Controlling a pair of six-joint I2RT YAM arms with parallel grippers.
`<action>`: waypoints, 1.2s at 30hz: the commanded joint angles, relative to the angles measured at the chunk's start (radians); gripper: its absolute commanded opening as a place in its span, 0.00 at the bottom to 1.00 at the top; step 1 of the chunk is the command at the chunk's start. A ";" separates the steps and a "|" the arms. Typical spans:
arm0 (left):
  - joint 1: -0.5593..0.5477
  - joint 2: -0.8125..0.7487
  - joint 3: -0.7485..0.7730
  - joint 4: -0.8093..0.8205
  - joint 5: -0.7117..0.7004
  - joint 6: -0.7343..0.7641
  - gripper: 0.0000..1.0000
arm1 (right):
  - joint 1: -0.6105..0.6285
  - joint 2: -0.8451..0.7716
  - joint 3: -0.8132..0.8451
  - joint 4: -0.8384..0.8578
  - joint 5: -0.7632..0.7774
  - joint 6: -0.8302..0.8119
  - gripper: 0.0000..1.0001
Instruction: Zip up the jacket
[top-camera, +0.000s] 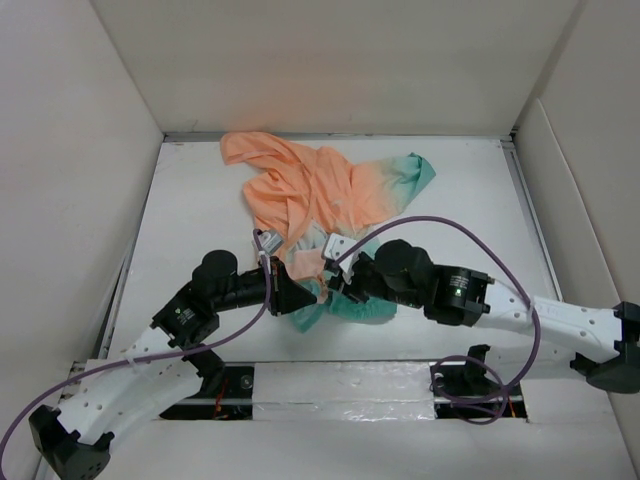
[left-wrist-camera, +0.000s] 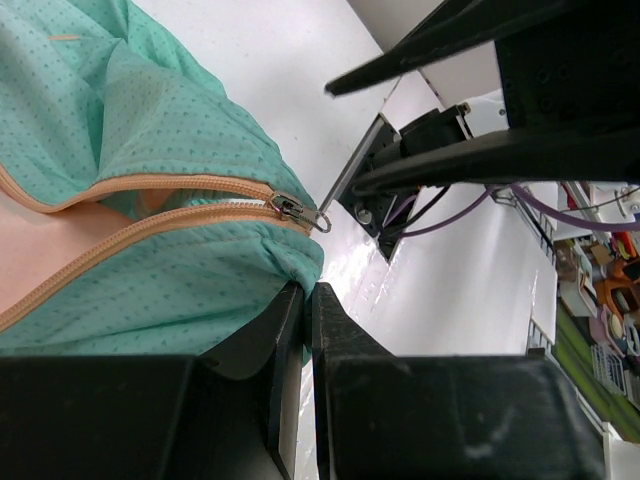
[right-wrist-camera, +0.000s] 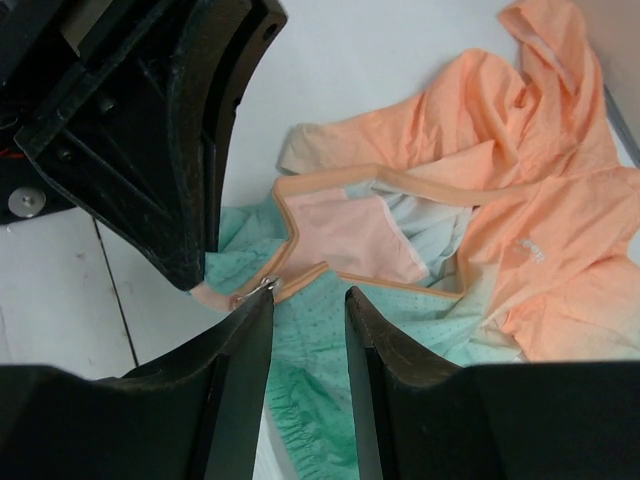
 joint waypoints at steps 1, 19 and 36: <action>-0.005 -0.006 0.016 0.048 0.028 0.015 0.00 | 0.026 0.016 0.056 -0.047 -0.048 -0.031 0.40; -0.005 0.011 0.031 0.039 0.029 0.018 0.00 | 0.106 0.042 0.087 -0.111 0.050 -0.023 0.42; -0.005 -0.005 0.025 0.040 0.042 0.021 0.00 | 0.106 0.111 0.127 -0.110 0.088 -0.037 0.39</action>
